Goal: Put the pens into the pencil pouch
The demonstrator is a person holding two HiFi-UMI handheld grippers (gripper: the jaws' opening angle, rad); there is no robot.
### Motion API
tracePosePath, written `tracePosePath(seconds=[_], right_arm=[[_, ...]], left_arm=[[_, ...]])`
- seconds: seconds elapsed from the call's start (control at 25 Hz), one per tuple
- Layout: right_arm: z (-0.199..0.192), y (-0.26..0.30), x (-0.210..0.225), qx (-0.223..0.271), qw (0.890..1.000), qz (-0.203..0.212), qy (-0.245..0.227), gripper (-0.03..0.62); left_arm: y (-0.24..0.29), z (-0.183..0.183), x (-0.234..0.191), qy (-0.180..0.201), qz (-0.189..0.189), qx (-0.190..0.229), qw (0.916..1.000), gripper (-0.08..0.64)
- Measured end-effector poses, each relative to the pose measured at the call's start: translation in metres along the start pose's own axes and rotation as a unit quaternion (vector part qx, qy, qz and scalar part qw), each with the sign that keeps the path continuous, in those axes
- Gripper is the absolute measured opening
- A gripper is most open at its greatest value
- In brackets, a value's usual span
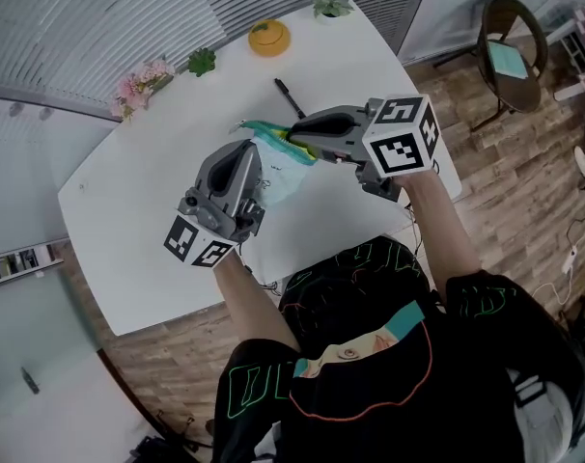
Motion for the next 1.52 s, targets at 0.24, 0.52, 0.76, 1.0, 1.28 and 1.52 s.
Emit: tracePosePath(seconds=[0.24,0.52,0.76,1.0,1.28,1.52], right_arm=[[0.019,-0.008,0.031,0.050,0.997,-0.047,-0.032,0.083],[0.032,0.021,0.091,-0.025,0.986,-0.158,-0.042,0.083],[0.029,0.068,0.132,-0.138,0.969,-0.197,-0.062,0.083],[0.013,0.104,0.163,-0.235,0.943,-0.225,-0.069,0.111],[-0.002,0.129,0.192,-0.305,0.916,-0.253,-0.059,0.123],[-0.005,0.126,0.195,-0.318,0.912,-0.249,-0.065,0.060]], left_arm=[[-0.015,-0.007,-0.004,-0.010,0.016,-0.012,0.9997,-0.003],[-0.032,-0.014,-0.001,-0.015,0.044,-0.030,0.9985,-0.003],[-0.042,-0.022,0.004,-0.023,0.052,-0.038,0.9976,-0.003],[-0.045,-0.030,0.013,-0.026,0.049,-0.053,0.9971,-0.003],[-0.047,-0.033,0.014,-0.029,0.040,-0.058,0.9971,-0.003],[-0.042,-0.040,0.021,-0.028,0.031,-0.082,0.9957,-0.003]])
Point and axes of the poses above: the fingertips, and each gripper's own axes: y forward along the fingers, x to its right, z out of its top, the point moved 10 cm from there along -y, backward along the fingers, and after that the axes turned 5 degrees about x, right-handed, at the moved point
